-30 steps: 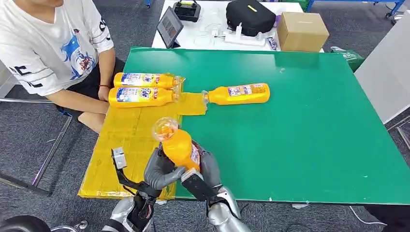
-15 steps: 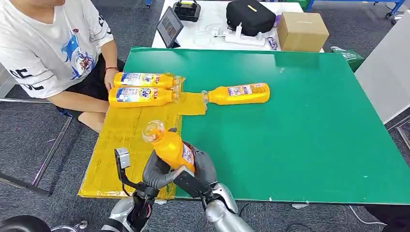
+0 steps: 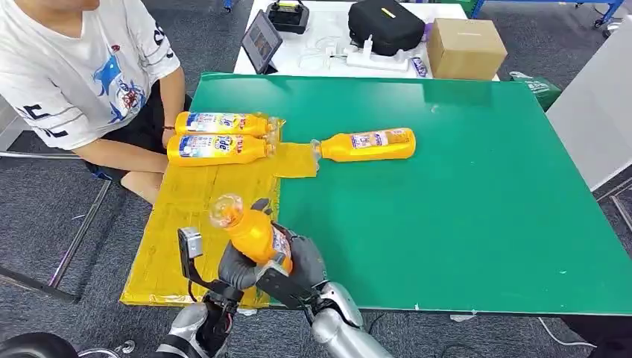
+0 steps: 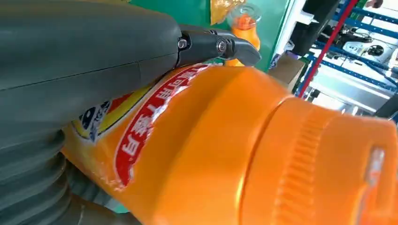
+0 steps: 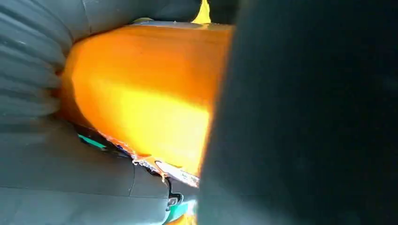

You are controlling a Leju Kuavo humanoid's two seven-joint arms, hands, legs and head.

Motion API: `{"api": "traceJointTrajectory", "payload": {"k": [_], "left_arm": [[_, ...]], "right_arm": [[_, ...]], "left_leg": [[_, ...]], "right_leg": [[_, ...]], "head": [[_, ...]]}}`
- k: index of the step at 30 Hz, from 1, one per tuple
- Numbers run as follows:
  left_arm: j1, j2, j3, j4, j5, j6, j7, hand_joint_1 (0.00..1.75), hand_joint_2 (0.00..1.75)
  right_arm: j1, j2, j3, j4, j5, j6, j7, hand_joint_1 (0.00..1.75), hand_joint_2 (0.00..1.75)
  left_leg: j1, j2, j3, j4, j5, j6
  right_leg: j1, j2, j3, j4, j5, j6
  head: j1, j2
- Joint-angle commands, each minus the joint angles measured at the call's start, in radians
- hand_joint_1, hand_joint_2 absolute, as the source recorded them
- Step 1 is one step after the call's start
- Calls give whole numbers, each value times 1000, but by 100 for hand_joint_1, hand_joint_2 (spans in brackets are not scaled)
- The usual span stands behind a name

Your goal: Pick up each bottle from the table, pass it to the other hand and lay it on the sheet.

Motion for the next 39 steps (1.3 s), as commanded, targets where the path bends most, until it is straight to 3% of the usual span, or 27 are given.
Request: {"api": "traceJointTrajectory", "payload": {"k": [1,12,13,14,24,25,26,27,29,34,38,39], "left_arm": [[-39,-34,-6,15,52,-36,2,175,175],[-25,-37,-7,-21,7,17,-20,175,175],[-23,-38,-6,-27,4,20,-21,175,175],[-20,-40,-4,-33,2,25,-21,175,175],[-20,-40,-4,-34,2,25,-21,175,175],[-20,-40,-4,-34,2,25,-21,175,175],[-16,-39,-3,-44,-15,41,-31,175,175],[-15,-40,1,-53,-22,52,-33,175,175],[-16,-42,11,-71,-50,95,-48,175,175],[-34,-39,57,-140,-236,330,-143,175,175],[-80,-29,128,-160,-438,580,-228,175,175],[-98,-27,158,-152,-540,709,-258,175,175]], "right_arm": [[-14,9,113,109,13,27,8,175,175],[-6,-2,105,93,6,9,15,175,175],[-5,-4,101,85,6,0,13,154,175],[2,-2,84,70,-6,-21,6,33,175],[1,-1,85,69,-6,-20,6,33,175],[1,-1,85,69,-6,-20,6,0,175],[7,-1,73,55,-19,-19,3,0,175],[8,-7,69,37,-30,-2,1,0,0],[22,-24,50,-26,-65,23,-17,0,0],[130,-122,-36,-387,-210,150,-57,0,0],[215,-156,-116,-628,-282,208,-76,0,0],[240,-153,-137,-696,-288,190,-95,0,0]], "left_leg": [[1,-1,4,0,-2,-1],[1,-2,4,1,-2,-1],[1,-2,3,0,-2,0],[2,-2,7,1,-4,-1],[1,-2,2,0,-1,0],[1,-2,4,0,-2,0],[1,-2,3,0,-1,0],[1,-2,2,0,-1,0],[1,-2,2,0,-1,0],[1,-5,1,1,-1,0],[1,-3,0,1,0,0],[1,-5,1,2,-1,-1]], "right_leg": [[1,-3,5,0,-2,-1],[2,-4,5,0,-2,-1],[1,-4,4,0,-2,-1],[2,-4,8,0,-4,-2],[1,-3,3,0,-2,-1],[2,-3,5,0,-2,-1],[1,-3,4,0,-2,-1],[1,-3,3,0,-1,-1],[1,-3,2,0,-1,-1],[1,-6,3,0,-2,-1],[1,-4,1,0,-1,-1],[1,-6,3,1,-3,-1]], "head": [[0,0],[0,0],[0,0],[0,0],[0,0],[0,0],[0,0],[0,0],[0,0],[0,0],[0,0],[0,0]]}}
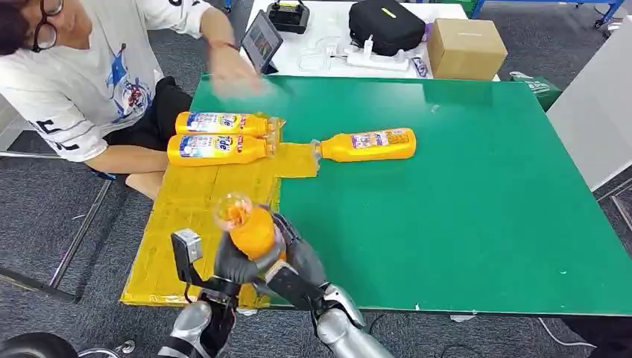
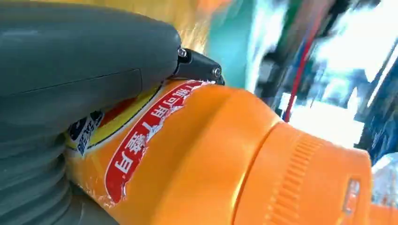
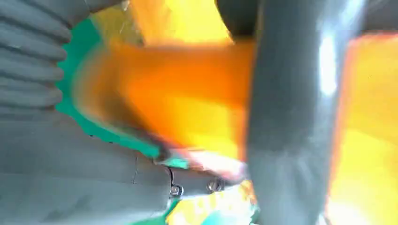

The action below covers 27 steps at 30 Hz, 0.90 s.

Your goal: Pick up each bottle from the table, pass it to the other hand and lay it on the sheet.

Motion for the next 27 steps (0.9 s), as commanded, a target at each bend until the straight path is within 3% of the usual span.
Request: {"api": "traceJointTrajectory", "payload": {"k": [1,5,8,10,13,16,21,27], "left_arm": [[-126,8,139,-34,-327,404,-124,175,175],[-184,5,207,10,-437,536,-145,175,175],[-212,18,203,45,-545,603,-119,175,175],[-212,18,203,45,-545,603,-119,175,175],[-274,74,148,222,-856,632,37,175,175],[-312,89,137,364,-1008,647,87,175,175],[-404,147,6,680,-1331,581,220,175,175],[-420,182,-24,772,-1370,477,220,175,175]], "right_arm": [[175,-100,-156,-547,-98,30,-57,0,0],[223,-60,-200,-750,-150,-172,-102,0,0],[230,-68,-197,-831,-170,-269,-102,0,0],[230,-68,-197,-831,-170,-269,-102,0,0],[212,-87,-173,-834,-192,-330,-102,0,0],[199,-84,-173,-807,-188,-335,-102,0,0],[177,-82,-174,-755,-203,-285,-102,0,0],[176,-81,-190,-745,-219,-244,-102,0,0]], "left_leg": [[1,-3,0,1,-1,-1],[2,-2,4,3,-4,-1],[1,-3,1,2,-2,-1],[0,-2,1,1,-1,0],[1,-1,3,0,-1,-1],[0,-2,4,-2,0,0],[1,0,8,-3,-1,-1],[0,2,4,-1,-1,-1]], "right_leg": [[1,-4,2,0,-1,-1],[2,-4,5,3,-4,-2],[1,-4,2,2,-2,-1],[1,-3,2,1,-2,-1],[1,-2,4,0,-1,-1],[0,-2,4,-1,-1,-1],[1,-1,8,-3,-1,-2],[1,1,3,-1,0,-1]], "head": [[0,0],[0,0],[0,0],[0,0],[0,0],[0,0],[0,0],[0,0]]}}
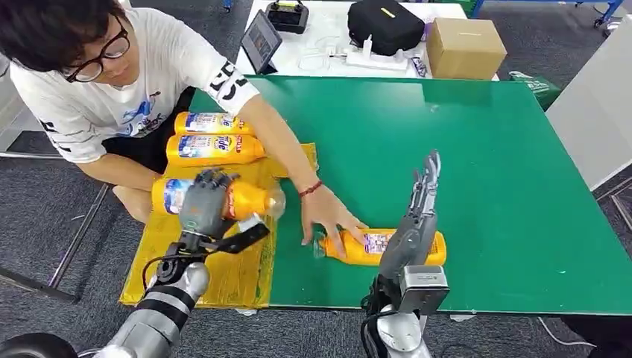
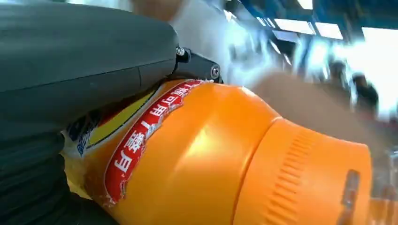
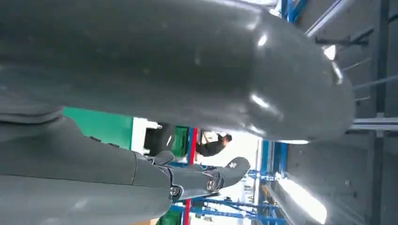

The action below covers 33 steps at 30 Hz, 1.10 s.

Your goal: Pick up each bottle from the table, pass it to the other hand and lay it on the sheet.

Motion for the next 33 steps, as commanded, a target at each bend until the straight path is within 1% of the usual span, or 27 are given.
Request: {"api": "traceJointTrajectory", "payload": {"k": [1,3,4,7,8,9,10,11,12,13,14,16,17,19,23,25,28,29,30,32,33], "left_arm": [[-109,95,-112,348,-32,-113,6,175,175],[-106,95,-108,349,-25,-130,1,175,175],[-102,97,-107,347,-23,-128,-1,175,175],[-95,94,-100,343,-9,-150,-12,175,175],[-87,93,-93,335,3,-155,-21,175,175],[-85,91,-95,335,1,-156,-22,175,175],[-72,83,-85,319,22,-174,-31,175,175],[-66,72,-73,314,42,-192,-34,124,175],[-58,65,-66,302,61,-221,-38,0,175],[-45,56,-53,284,99,-257,-60,0,175],[-38,53,-48,276,118,-275,-69,0,0],[-19,46,-31,250,193,-360,-98,0,0],[-17,46,-31,249,195,-361,-99,0,0],[-17,46,-31,249,195,-361,-99,0,0],[-16,48,-33,245,199,-364,-101,0,0],[-9,53,-33,241,264,-447,-130,0,0],[6,58,-26,225,334,-515,-159,0,0],[7,61,-26,225,336,-517,-160,0,0],[7,61,-26,225,336,-517,-160,0,0],[7,61,-26,225,336,-517,-160,0,0],[9,61,-21,221,359,-544,-167,0,0]], "right_arm": [[-37,-27,-28,45,-23,42,1,0,0],[-37,-24,-32,50,-26,50,1,0,0],[-38,-24,-32,52,-27,51,1,0,0],[-41,-19,-36,69,-30,63,1,0,0],[-42,-16,-40,76,-30,70,1,0,0],[-42,-15,-41,78,-31,70,1,0,0],[-43,-8,-48,89,-29,78,2,0,0],[-44,-6,-50,97,-31,85,5,0,0],[-44,-4,-54,103,-28,93,8,0,0],[-45,0,-57,110,-25,103,12,0,0],[-46,2,-58,116,-23,107,14,0,0],[-49,6,-65,135,-16,121,23,0,0],[-48,6,-66,137,-16,121,23,0,0],[-48,6,-66,137,-16,121,23,0,0],[-49,6,-67,138,-15,122,23,0,0],[-53,8,-75,155,-15,139,33,0,0],[-63,9,-85,190,-23,160,38,0,0],[-64,8,-85,193,-24,161,38,0,0],[-64,8,-85,193,-24,161,38,0,0],[-64,8,-85,193,-24,161,38,0,0],[-66,11,-88,200,-26,163,38,0,0]], "left_leg": [[1,2,7,-1,-2,-1],[1,2,3,0,-1,-1],[1,1,6,-1,-2,-1],[1,1,6,-1,-2,-1],[1,3,9,-1,-3,-1],[0,1,4,-1,-1,0],[1,3,7,-1,-2,-1],[1,2,6,-2,-1,-1],[0,1,5,-2,-1,0],[1,2,8,-2,-1,-1],[0,1,7,-2,-1,-1],[0,2,9,-2,-1,-1],[1,3,12,-3,-2,-1],[0,1,12,-2,-1,0],[1,3,13,-2,-2,0],[0,-1,11,-2,-1,0],[0,0,12,-2,-1,0],[-1,-2,12,-3,-1,0],[0,0,14,-3,-1,-1],[-1,-4,15,-2,-1,0],[0,-2,16,-3,-1,-1]], "right_leg": [[1,1,6,-2,-1,-2],[1,1,3,-1,-1,-1],[1,0,6,-1,-2,-2],[1,2,7,-2,-1,-1],[2,3,9,-2,-1,-2],[0,2,5,-2,0,-1],[1,3,8,-2,0,-1],[1,3,7,-2,0,-1],[0,2,6,-2,0,-1],[1,3,8,-3,0,-2],[0,2,7,-2,0,-1],[0,2,9,-2,0,-1],[1,3,12,-3,0,-2],[0,2,12,-2,0,-1],[1,3,14,-3,0,-1],[0,1,12,-2,-1,-1],[0,2,13,-3,0,-1],[-1,1,14,-2,0,-1],[0,2,16,-4,0,-1],[-1,-1,17,-2,-1,-1],[0,1,18,-3,0,-1]], "head": [[0,0],[0,0],[0,0],[0,0],[0,0],[0,0],[0,0],[0,0],[0,0],[0,0],[0,0],[0,0],[0,0],[0,0],[-1,0],[0,0],[0,0],[0,0],[0,0],[0,0],[0,0]]}}
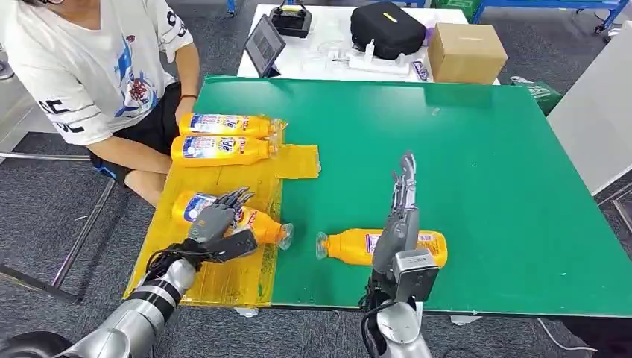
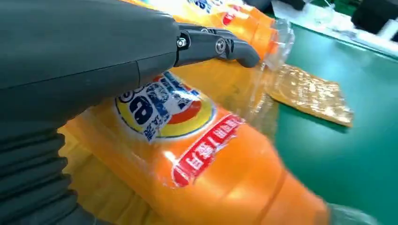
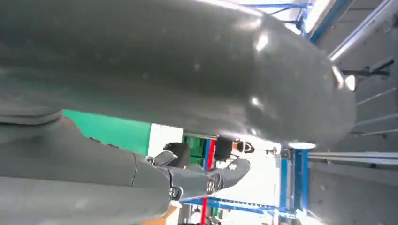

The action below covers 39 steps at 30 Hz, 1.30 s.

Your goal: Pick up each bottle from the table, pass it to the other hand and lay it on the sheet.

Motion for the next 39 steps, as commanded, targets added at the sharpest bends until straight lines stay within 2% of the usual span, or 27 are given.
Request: {"api": "traceJointTrajectory", "payload": {"k": [1,4,5,7,8,10,11,12,15,16,18,21,24,26,28,30,33,34,36,39], "left_arm": [[72,8,13,24,53,-85,-11,0,0],[87,25,29,19,176,-237,-54,0,0],[96,28,38,11,215,-260,-73,0,0],[125,9,90,-46,313,-254,-127,0,0],[146,-16,135,-103,379,-226,-147,0,0],[196,-105,272,-276,561,-140,-138,0,0],[229,-178,349,-422,675,-14,-134,0,0],[240,-211,363,-510,754,58,-144,0,175],[264,-213,327,-685,837,191,-195,0,175],[272,-207,314,-714,849,209,-209,0,175],[310,-194,268,-761,818,246,-235,0,175],[326,-194,257,-767,816,256,-239,0,175],[365,-172,204,-790,753,304,-243,0,175],[391,-180,206,-792,761,295,-242,0,175],[407,-185,209,-788,763,292,-243,0,175],[408,-185,208,-789,763,290,-243,0,175],[410,-191,213,-773,775,274,-238,0,175],[412,-190,210,-765,775,259,-228,0,175],[412,-192,207,-747,770,247,-224,0,175],[402,-195,204,-719,768,236,-221,0,175]], "right_arm": [[-46,0,-41,112,-10,9,2,0,0],[-59,0,-45,142,-15,21,1,0,0],[-63,0,-46,151,-18,24,-3,0,0],[-68,-9,-40,168,-4,26,-1,0,0],[-70,-17,-35,177,20,26,12,0,0],[-59,-22,-41,181,56,27,43,0,0],[-37,-12,-53,160,58,24,43,0,0],[-23,-14,-46,146,82,18,49,0,0],[-8,-24,-22,150,129,5,74,0,0],[-12,-34,-15,161,146,5,79,0,175],[-5,-67,-2,160,213,-3,86,0,175],[4,-72,-9,149,217,1,87,0,175],[0,-153,13,133,396,13,193,0,175],[8,-203,-9,105,453,34,246,0,175],[5,-259,-34,86,511,90,313,0,175],[3,-265,-45,85,509,100,313,0,175],[-12,-327,-40,105,580,180,403,0,175],[-26,-385,-21,130,610,272,485,0,175],[-46,-433,-24,180,600,334,512,0,175],[-80,-473,-6,243,589,383,530,0,175]], "left_leg": [[0,4,4,-2,-1,0],[0,5,6,-2,-1,0],[1,9,7,-3,-1,-1],[1,9,9,-4,-1,-1],[0,7,9,-3,-1,-1],[0,5,9,-2,-1,0],[1,5,8,-2,-1,0],[1,2,6,-1,-1,0],[2,0,1,3,-2,0],[2,2,-1,3,-1,0],[2,7,-2,1,-1,0],[1,6,-1,0,-2,0],[1,6,-2,0,-3,-1],[1,6,-2,-1,-3,0],[0,5,-4,-1,-2,-1],[0,4,-3,0,-3,0],[-1,5,-5,0,-2,0],[0,5,-4,0,-3,0],[0,4,-2,0,-3,0],[-1,5,-6,0,-2,0]], "right_leg": [[0,3,3,-2,1,-1],[0,4,5,-2,1,-1],[2,7,5,-4,2,-2],[1,7,7,-4,2,-2],[1,5,8,-4,2,-2],[0,3,8,-2,0,-1],[1,3,8,-3,1,-1],[1,-1,6,-2,0,-1],[3,-4,0,1,-1,-2],[2,-3,-2,0,0,-2],[2,2,-4,-1,0,-2],[2,0,-2,-2,-1,-2],[2,1,-3,-2,-1,-1],[2,1,-4,-2,-1,-1],[1,-1,-6,-2,-1,-1],[1,-2,-4,-2,-1,-1],[0,-1,-7,-1,-1,-1],[1,-1,-6,-2,-1,-1],[1,-2,-3,-3,-1,-1],[0,0,-8,-2,0,-1]], "head": [[0,0],[0,0],[0,0],[0,0],[0,0],[0,0],[0,0],[0,0],[0,0],[1,0],[0,0],[0,0],[0,0],[0,0],[0,0],[0,0],[0,0],[0,0],[0,0],[0,0]]}}
